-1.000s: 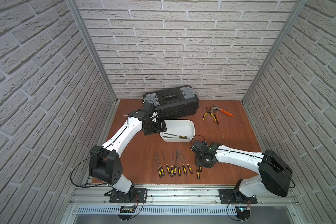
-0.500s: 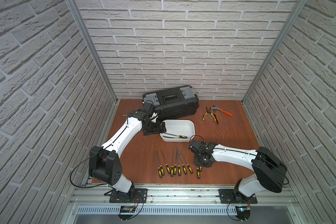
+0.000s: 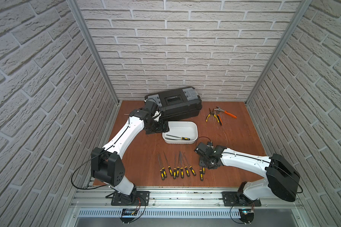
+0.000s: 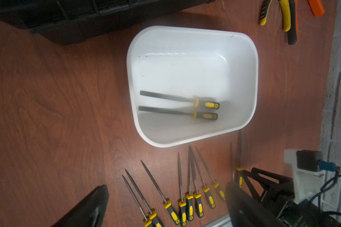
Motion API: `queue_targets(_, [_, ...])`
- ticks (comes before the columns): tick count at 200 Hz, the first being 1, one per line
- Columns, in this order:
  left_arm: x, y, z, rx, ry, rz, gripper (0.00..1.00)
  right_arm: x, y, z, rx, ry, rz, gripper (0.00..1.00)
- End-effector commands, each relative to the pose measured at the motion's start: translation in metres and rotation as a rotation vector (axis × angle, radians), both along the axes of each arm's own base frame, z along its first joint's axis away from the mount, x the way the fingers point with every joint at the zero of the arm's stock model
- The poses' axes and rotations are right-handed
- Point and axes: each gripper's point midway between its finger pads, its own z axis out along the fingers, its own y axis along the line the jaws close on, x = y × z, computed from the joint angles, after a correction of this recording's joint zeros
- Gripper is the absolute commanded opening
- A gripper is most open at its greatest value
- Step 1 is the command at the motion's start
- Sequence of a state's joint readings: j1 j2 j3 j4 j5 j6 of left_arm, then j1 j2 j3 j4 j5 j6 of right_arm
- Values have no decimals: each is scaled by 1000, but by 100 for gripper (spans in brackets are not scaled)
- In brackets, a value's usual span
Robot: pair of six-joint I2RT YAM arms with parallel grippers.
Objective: Put the file tool into the storage box
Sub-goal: Pick up the file tool from the center of the board.
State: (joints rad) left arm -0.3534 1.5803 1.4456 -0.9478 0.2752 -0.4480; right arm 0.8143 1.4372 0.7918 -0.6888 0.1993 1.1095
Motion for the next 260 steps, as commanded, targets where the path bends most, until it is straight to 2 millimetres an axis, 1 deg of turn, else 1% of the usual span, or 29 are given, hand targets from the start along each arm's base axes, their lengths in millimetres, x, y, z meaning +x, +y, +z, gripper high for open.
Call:
queue_targets(1, [3,0,1,-4,4,-8,98,-2,3,-10,11,18,11,43])
queue_targets(14, [4,0,0,-5,6,-7,98,-2,9,-15,22,43,29,43])
queue_targets(25, [4,-1,1,-7,5,-9,98,-4,10,-18,13,65,32,43])
queue_targets(74, [7,-3,7,-22,-4,-4,98,-11,4,-34,-24,131,4,40])
queue_targets(96, [10,-4,9,-22,-5,-5,98,-14,1,-39,-37,148,3,35])
queue_targets(110, [10,-5,9,-21,-2,-8,98,-16,-2,-41,-50,155,7,29])
queue_targets(130, [13,-6,10,-23,-1,-10,98,-20,-9,-40,-82,165,6,22])
queue_targets(151, [15,-7,13,-27,-9,-12,98,-22,-19,-34,-120,158,4,16])
queue_targets(167, [16,-8,12,-23,-9,-16,98,-23,-25,-28,-136,143,3,14])
queue_targets(183, [17,-8,13,-23,-5,-19,98,-22,-32,-19,-141,115,-1,11])
queue_targets(203, [18,-9,21,-38,-22,-16,98,-16,-41,2,-130,54,-8,9])
queue_targets(223, [23,-8,31,-41,-59,-8,98,-4,-50,32,-116,-24,-9,8])
queue_targets(233, [27,-5,34,-43,-72,3,98,5,-53,51,-102,-70,8,8])
queue_targets(260, [43,1,45,-93,-80,47,98,29,-55,101,-91,-184,125,8])
